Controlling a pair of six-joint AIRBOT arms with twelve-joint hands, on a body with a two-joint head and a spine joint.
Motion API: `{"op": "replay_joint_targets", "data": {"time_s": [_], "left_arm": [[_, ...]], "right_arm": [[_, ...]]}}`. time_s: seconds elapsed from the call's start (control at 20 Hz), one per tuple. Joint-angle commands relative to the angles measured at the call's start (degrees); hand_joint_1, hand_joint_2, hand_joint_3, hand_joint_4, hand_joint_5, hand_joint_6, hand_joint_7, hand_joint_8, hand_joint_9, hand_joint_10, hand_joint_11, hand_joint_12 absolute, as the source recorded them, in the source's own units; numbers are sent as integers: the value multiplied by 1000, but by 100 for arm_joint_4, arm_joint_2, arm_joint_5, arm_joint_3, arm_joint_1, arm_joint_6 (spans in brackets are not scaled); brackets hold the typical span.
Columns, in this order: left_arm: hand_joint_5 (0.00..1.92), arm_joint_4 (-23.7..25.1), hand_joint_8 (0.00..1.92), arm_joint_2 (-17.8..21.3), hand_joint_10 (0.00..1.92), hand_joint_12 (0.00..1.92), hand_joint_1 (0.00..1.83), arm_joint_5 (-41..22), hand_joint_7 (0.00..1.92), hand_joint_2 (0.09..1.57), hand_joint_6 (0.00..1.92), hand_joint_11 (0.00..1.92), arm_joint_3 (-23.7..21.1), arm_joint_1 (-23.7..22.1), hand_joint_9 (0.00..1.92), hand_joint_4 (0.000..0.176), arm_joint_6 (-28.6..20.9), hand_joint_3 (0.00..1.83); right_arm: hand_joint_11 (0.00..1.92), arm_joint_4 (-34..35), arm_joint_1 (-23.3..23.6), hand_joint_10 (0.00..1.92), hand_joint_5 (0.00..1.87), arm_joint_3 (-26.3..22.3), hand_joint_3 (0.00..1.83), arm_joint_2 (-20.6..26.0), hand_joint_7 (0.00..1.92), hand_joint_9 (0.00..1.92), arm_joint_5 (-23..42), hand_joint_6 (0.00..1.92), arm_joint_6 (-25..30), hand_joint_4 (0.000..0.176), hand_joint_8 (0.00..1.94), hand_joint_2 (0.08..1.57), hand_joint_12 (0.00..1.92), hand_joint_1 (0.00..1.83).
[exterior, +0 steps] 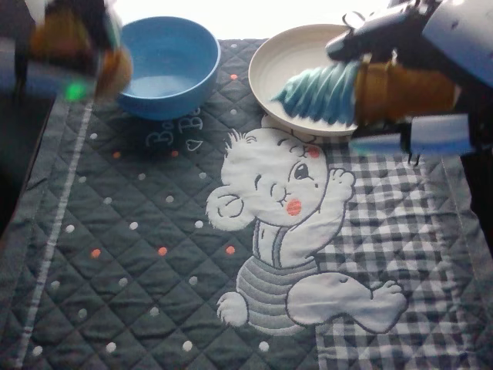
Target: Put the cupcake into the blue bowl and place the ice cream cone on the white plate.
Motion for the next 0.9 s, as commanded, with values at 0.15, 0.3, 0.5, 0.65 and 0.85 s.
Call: {"op": "replay_joint_targets", "data": {"time_s": [0.15, 0.3, 0.5, 0.65, 0.85], "left_arm": [[1190, -325, 868, -431, 421, 1234, 1301, 356, 1193, 1040, 334, 951, 472, -783, 1327, 0, 263, 0], [1074, -330, 415, -714, 915, 946, 1401, 926, 1232, 1030, 746, 911, 860, -961, 1140, 0, 276, 0], [1045, -301, 496, -1193, 1009, 999, 1397, 1596, 1209, 1042, 768, 865, 1346, -1116, 1077, 0, 276, 1], [1050, -261, 484, -1513, 1014, 1098, 1398, 1911, 1207, 1040, 720, 921, 1628, -1122, 1100, 0, 247, 0], [1075, -117, 487, -1757, 985, 1169, 1399, 2139, 1220, 1033, 640, 922, 1777, -1137, 1123, 0, 233, 2]], "right_arm": [[1059, 241, 728, 1038, 950, 560, 1, -334, 1123, 1199, -38, 792, -84, 0, 994, 1095, 1495, 1277], [1066, 135, 1351, 997, 941, 1070, 0, -780, 1165, 1203, -956, 846, -246, 0, 896, 1085, 1463, 1281], [1152, 143, 1664, 1201, 1040, 1643, 1, -1226, 1252, 1229, -1655, 871, -245, 0, 689, 1086, 1617, 1176], [1233, 229, 1739, 1407, 1061, 1854, 1, -1391, 1243, 1275, -1841, 837, -245, 0, 974, 1075, 1732, 1182], [1153, 359, 1750, 1389, 1036, 1987, 1, -1450, 1134, 1187, -1930, 875, -245, 0, 1042, 1087, 1696, 1176]]}}
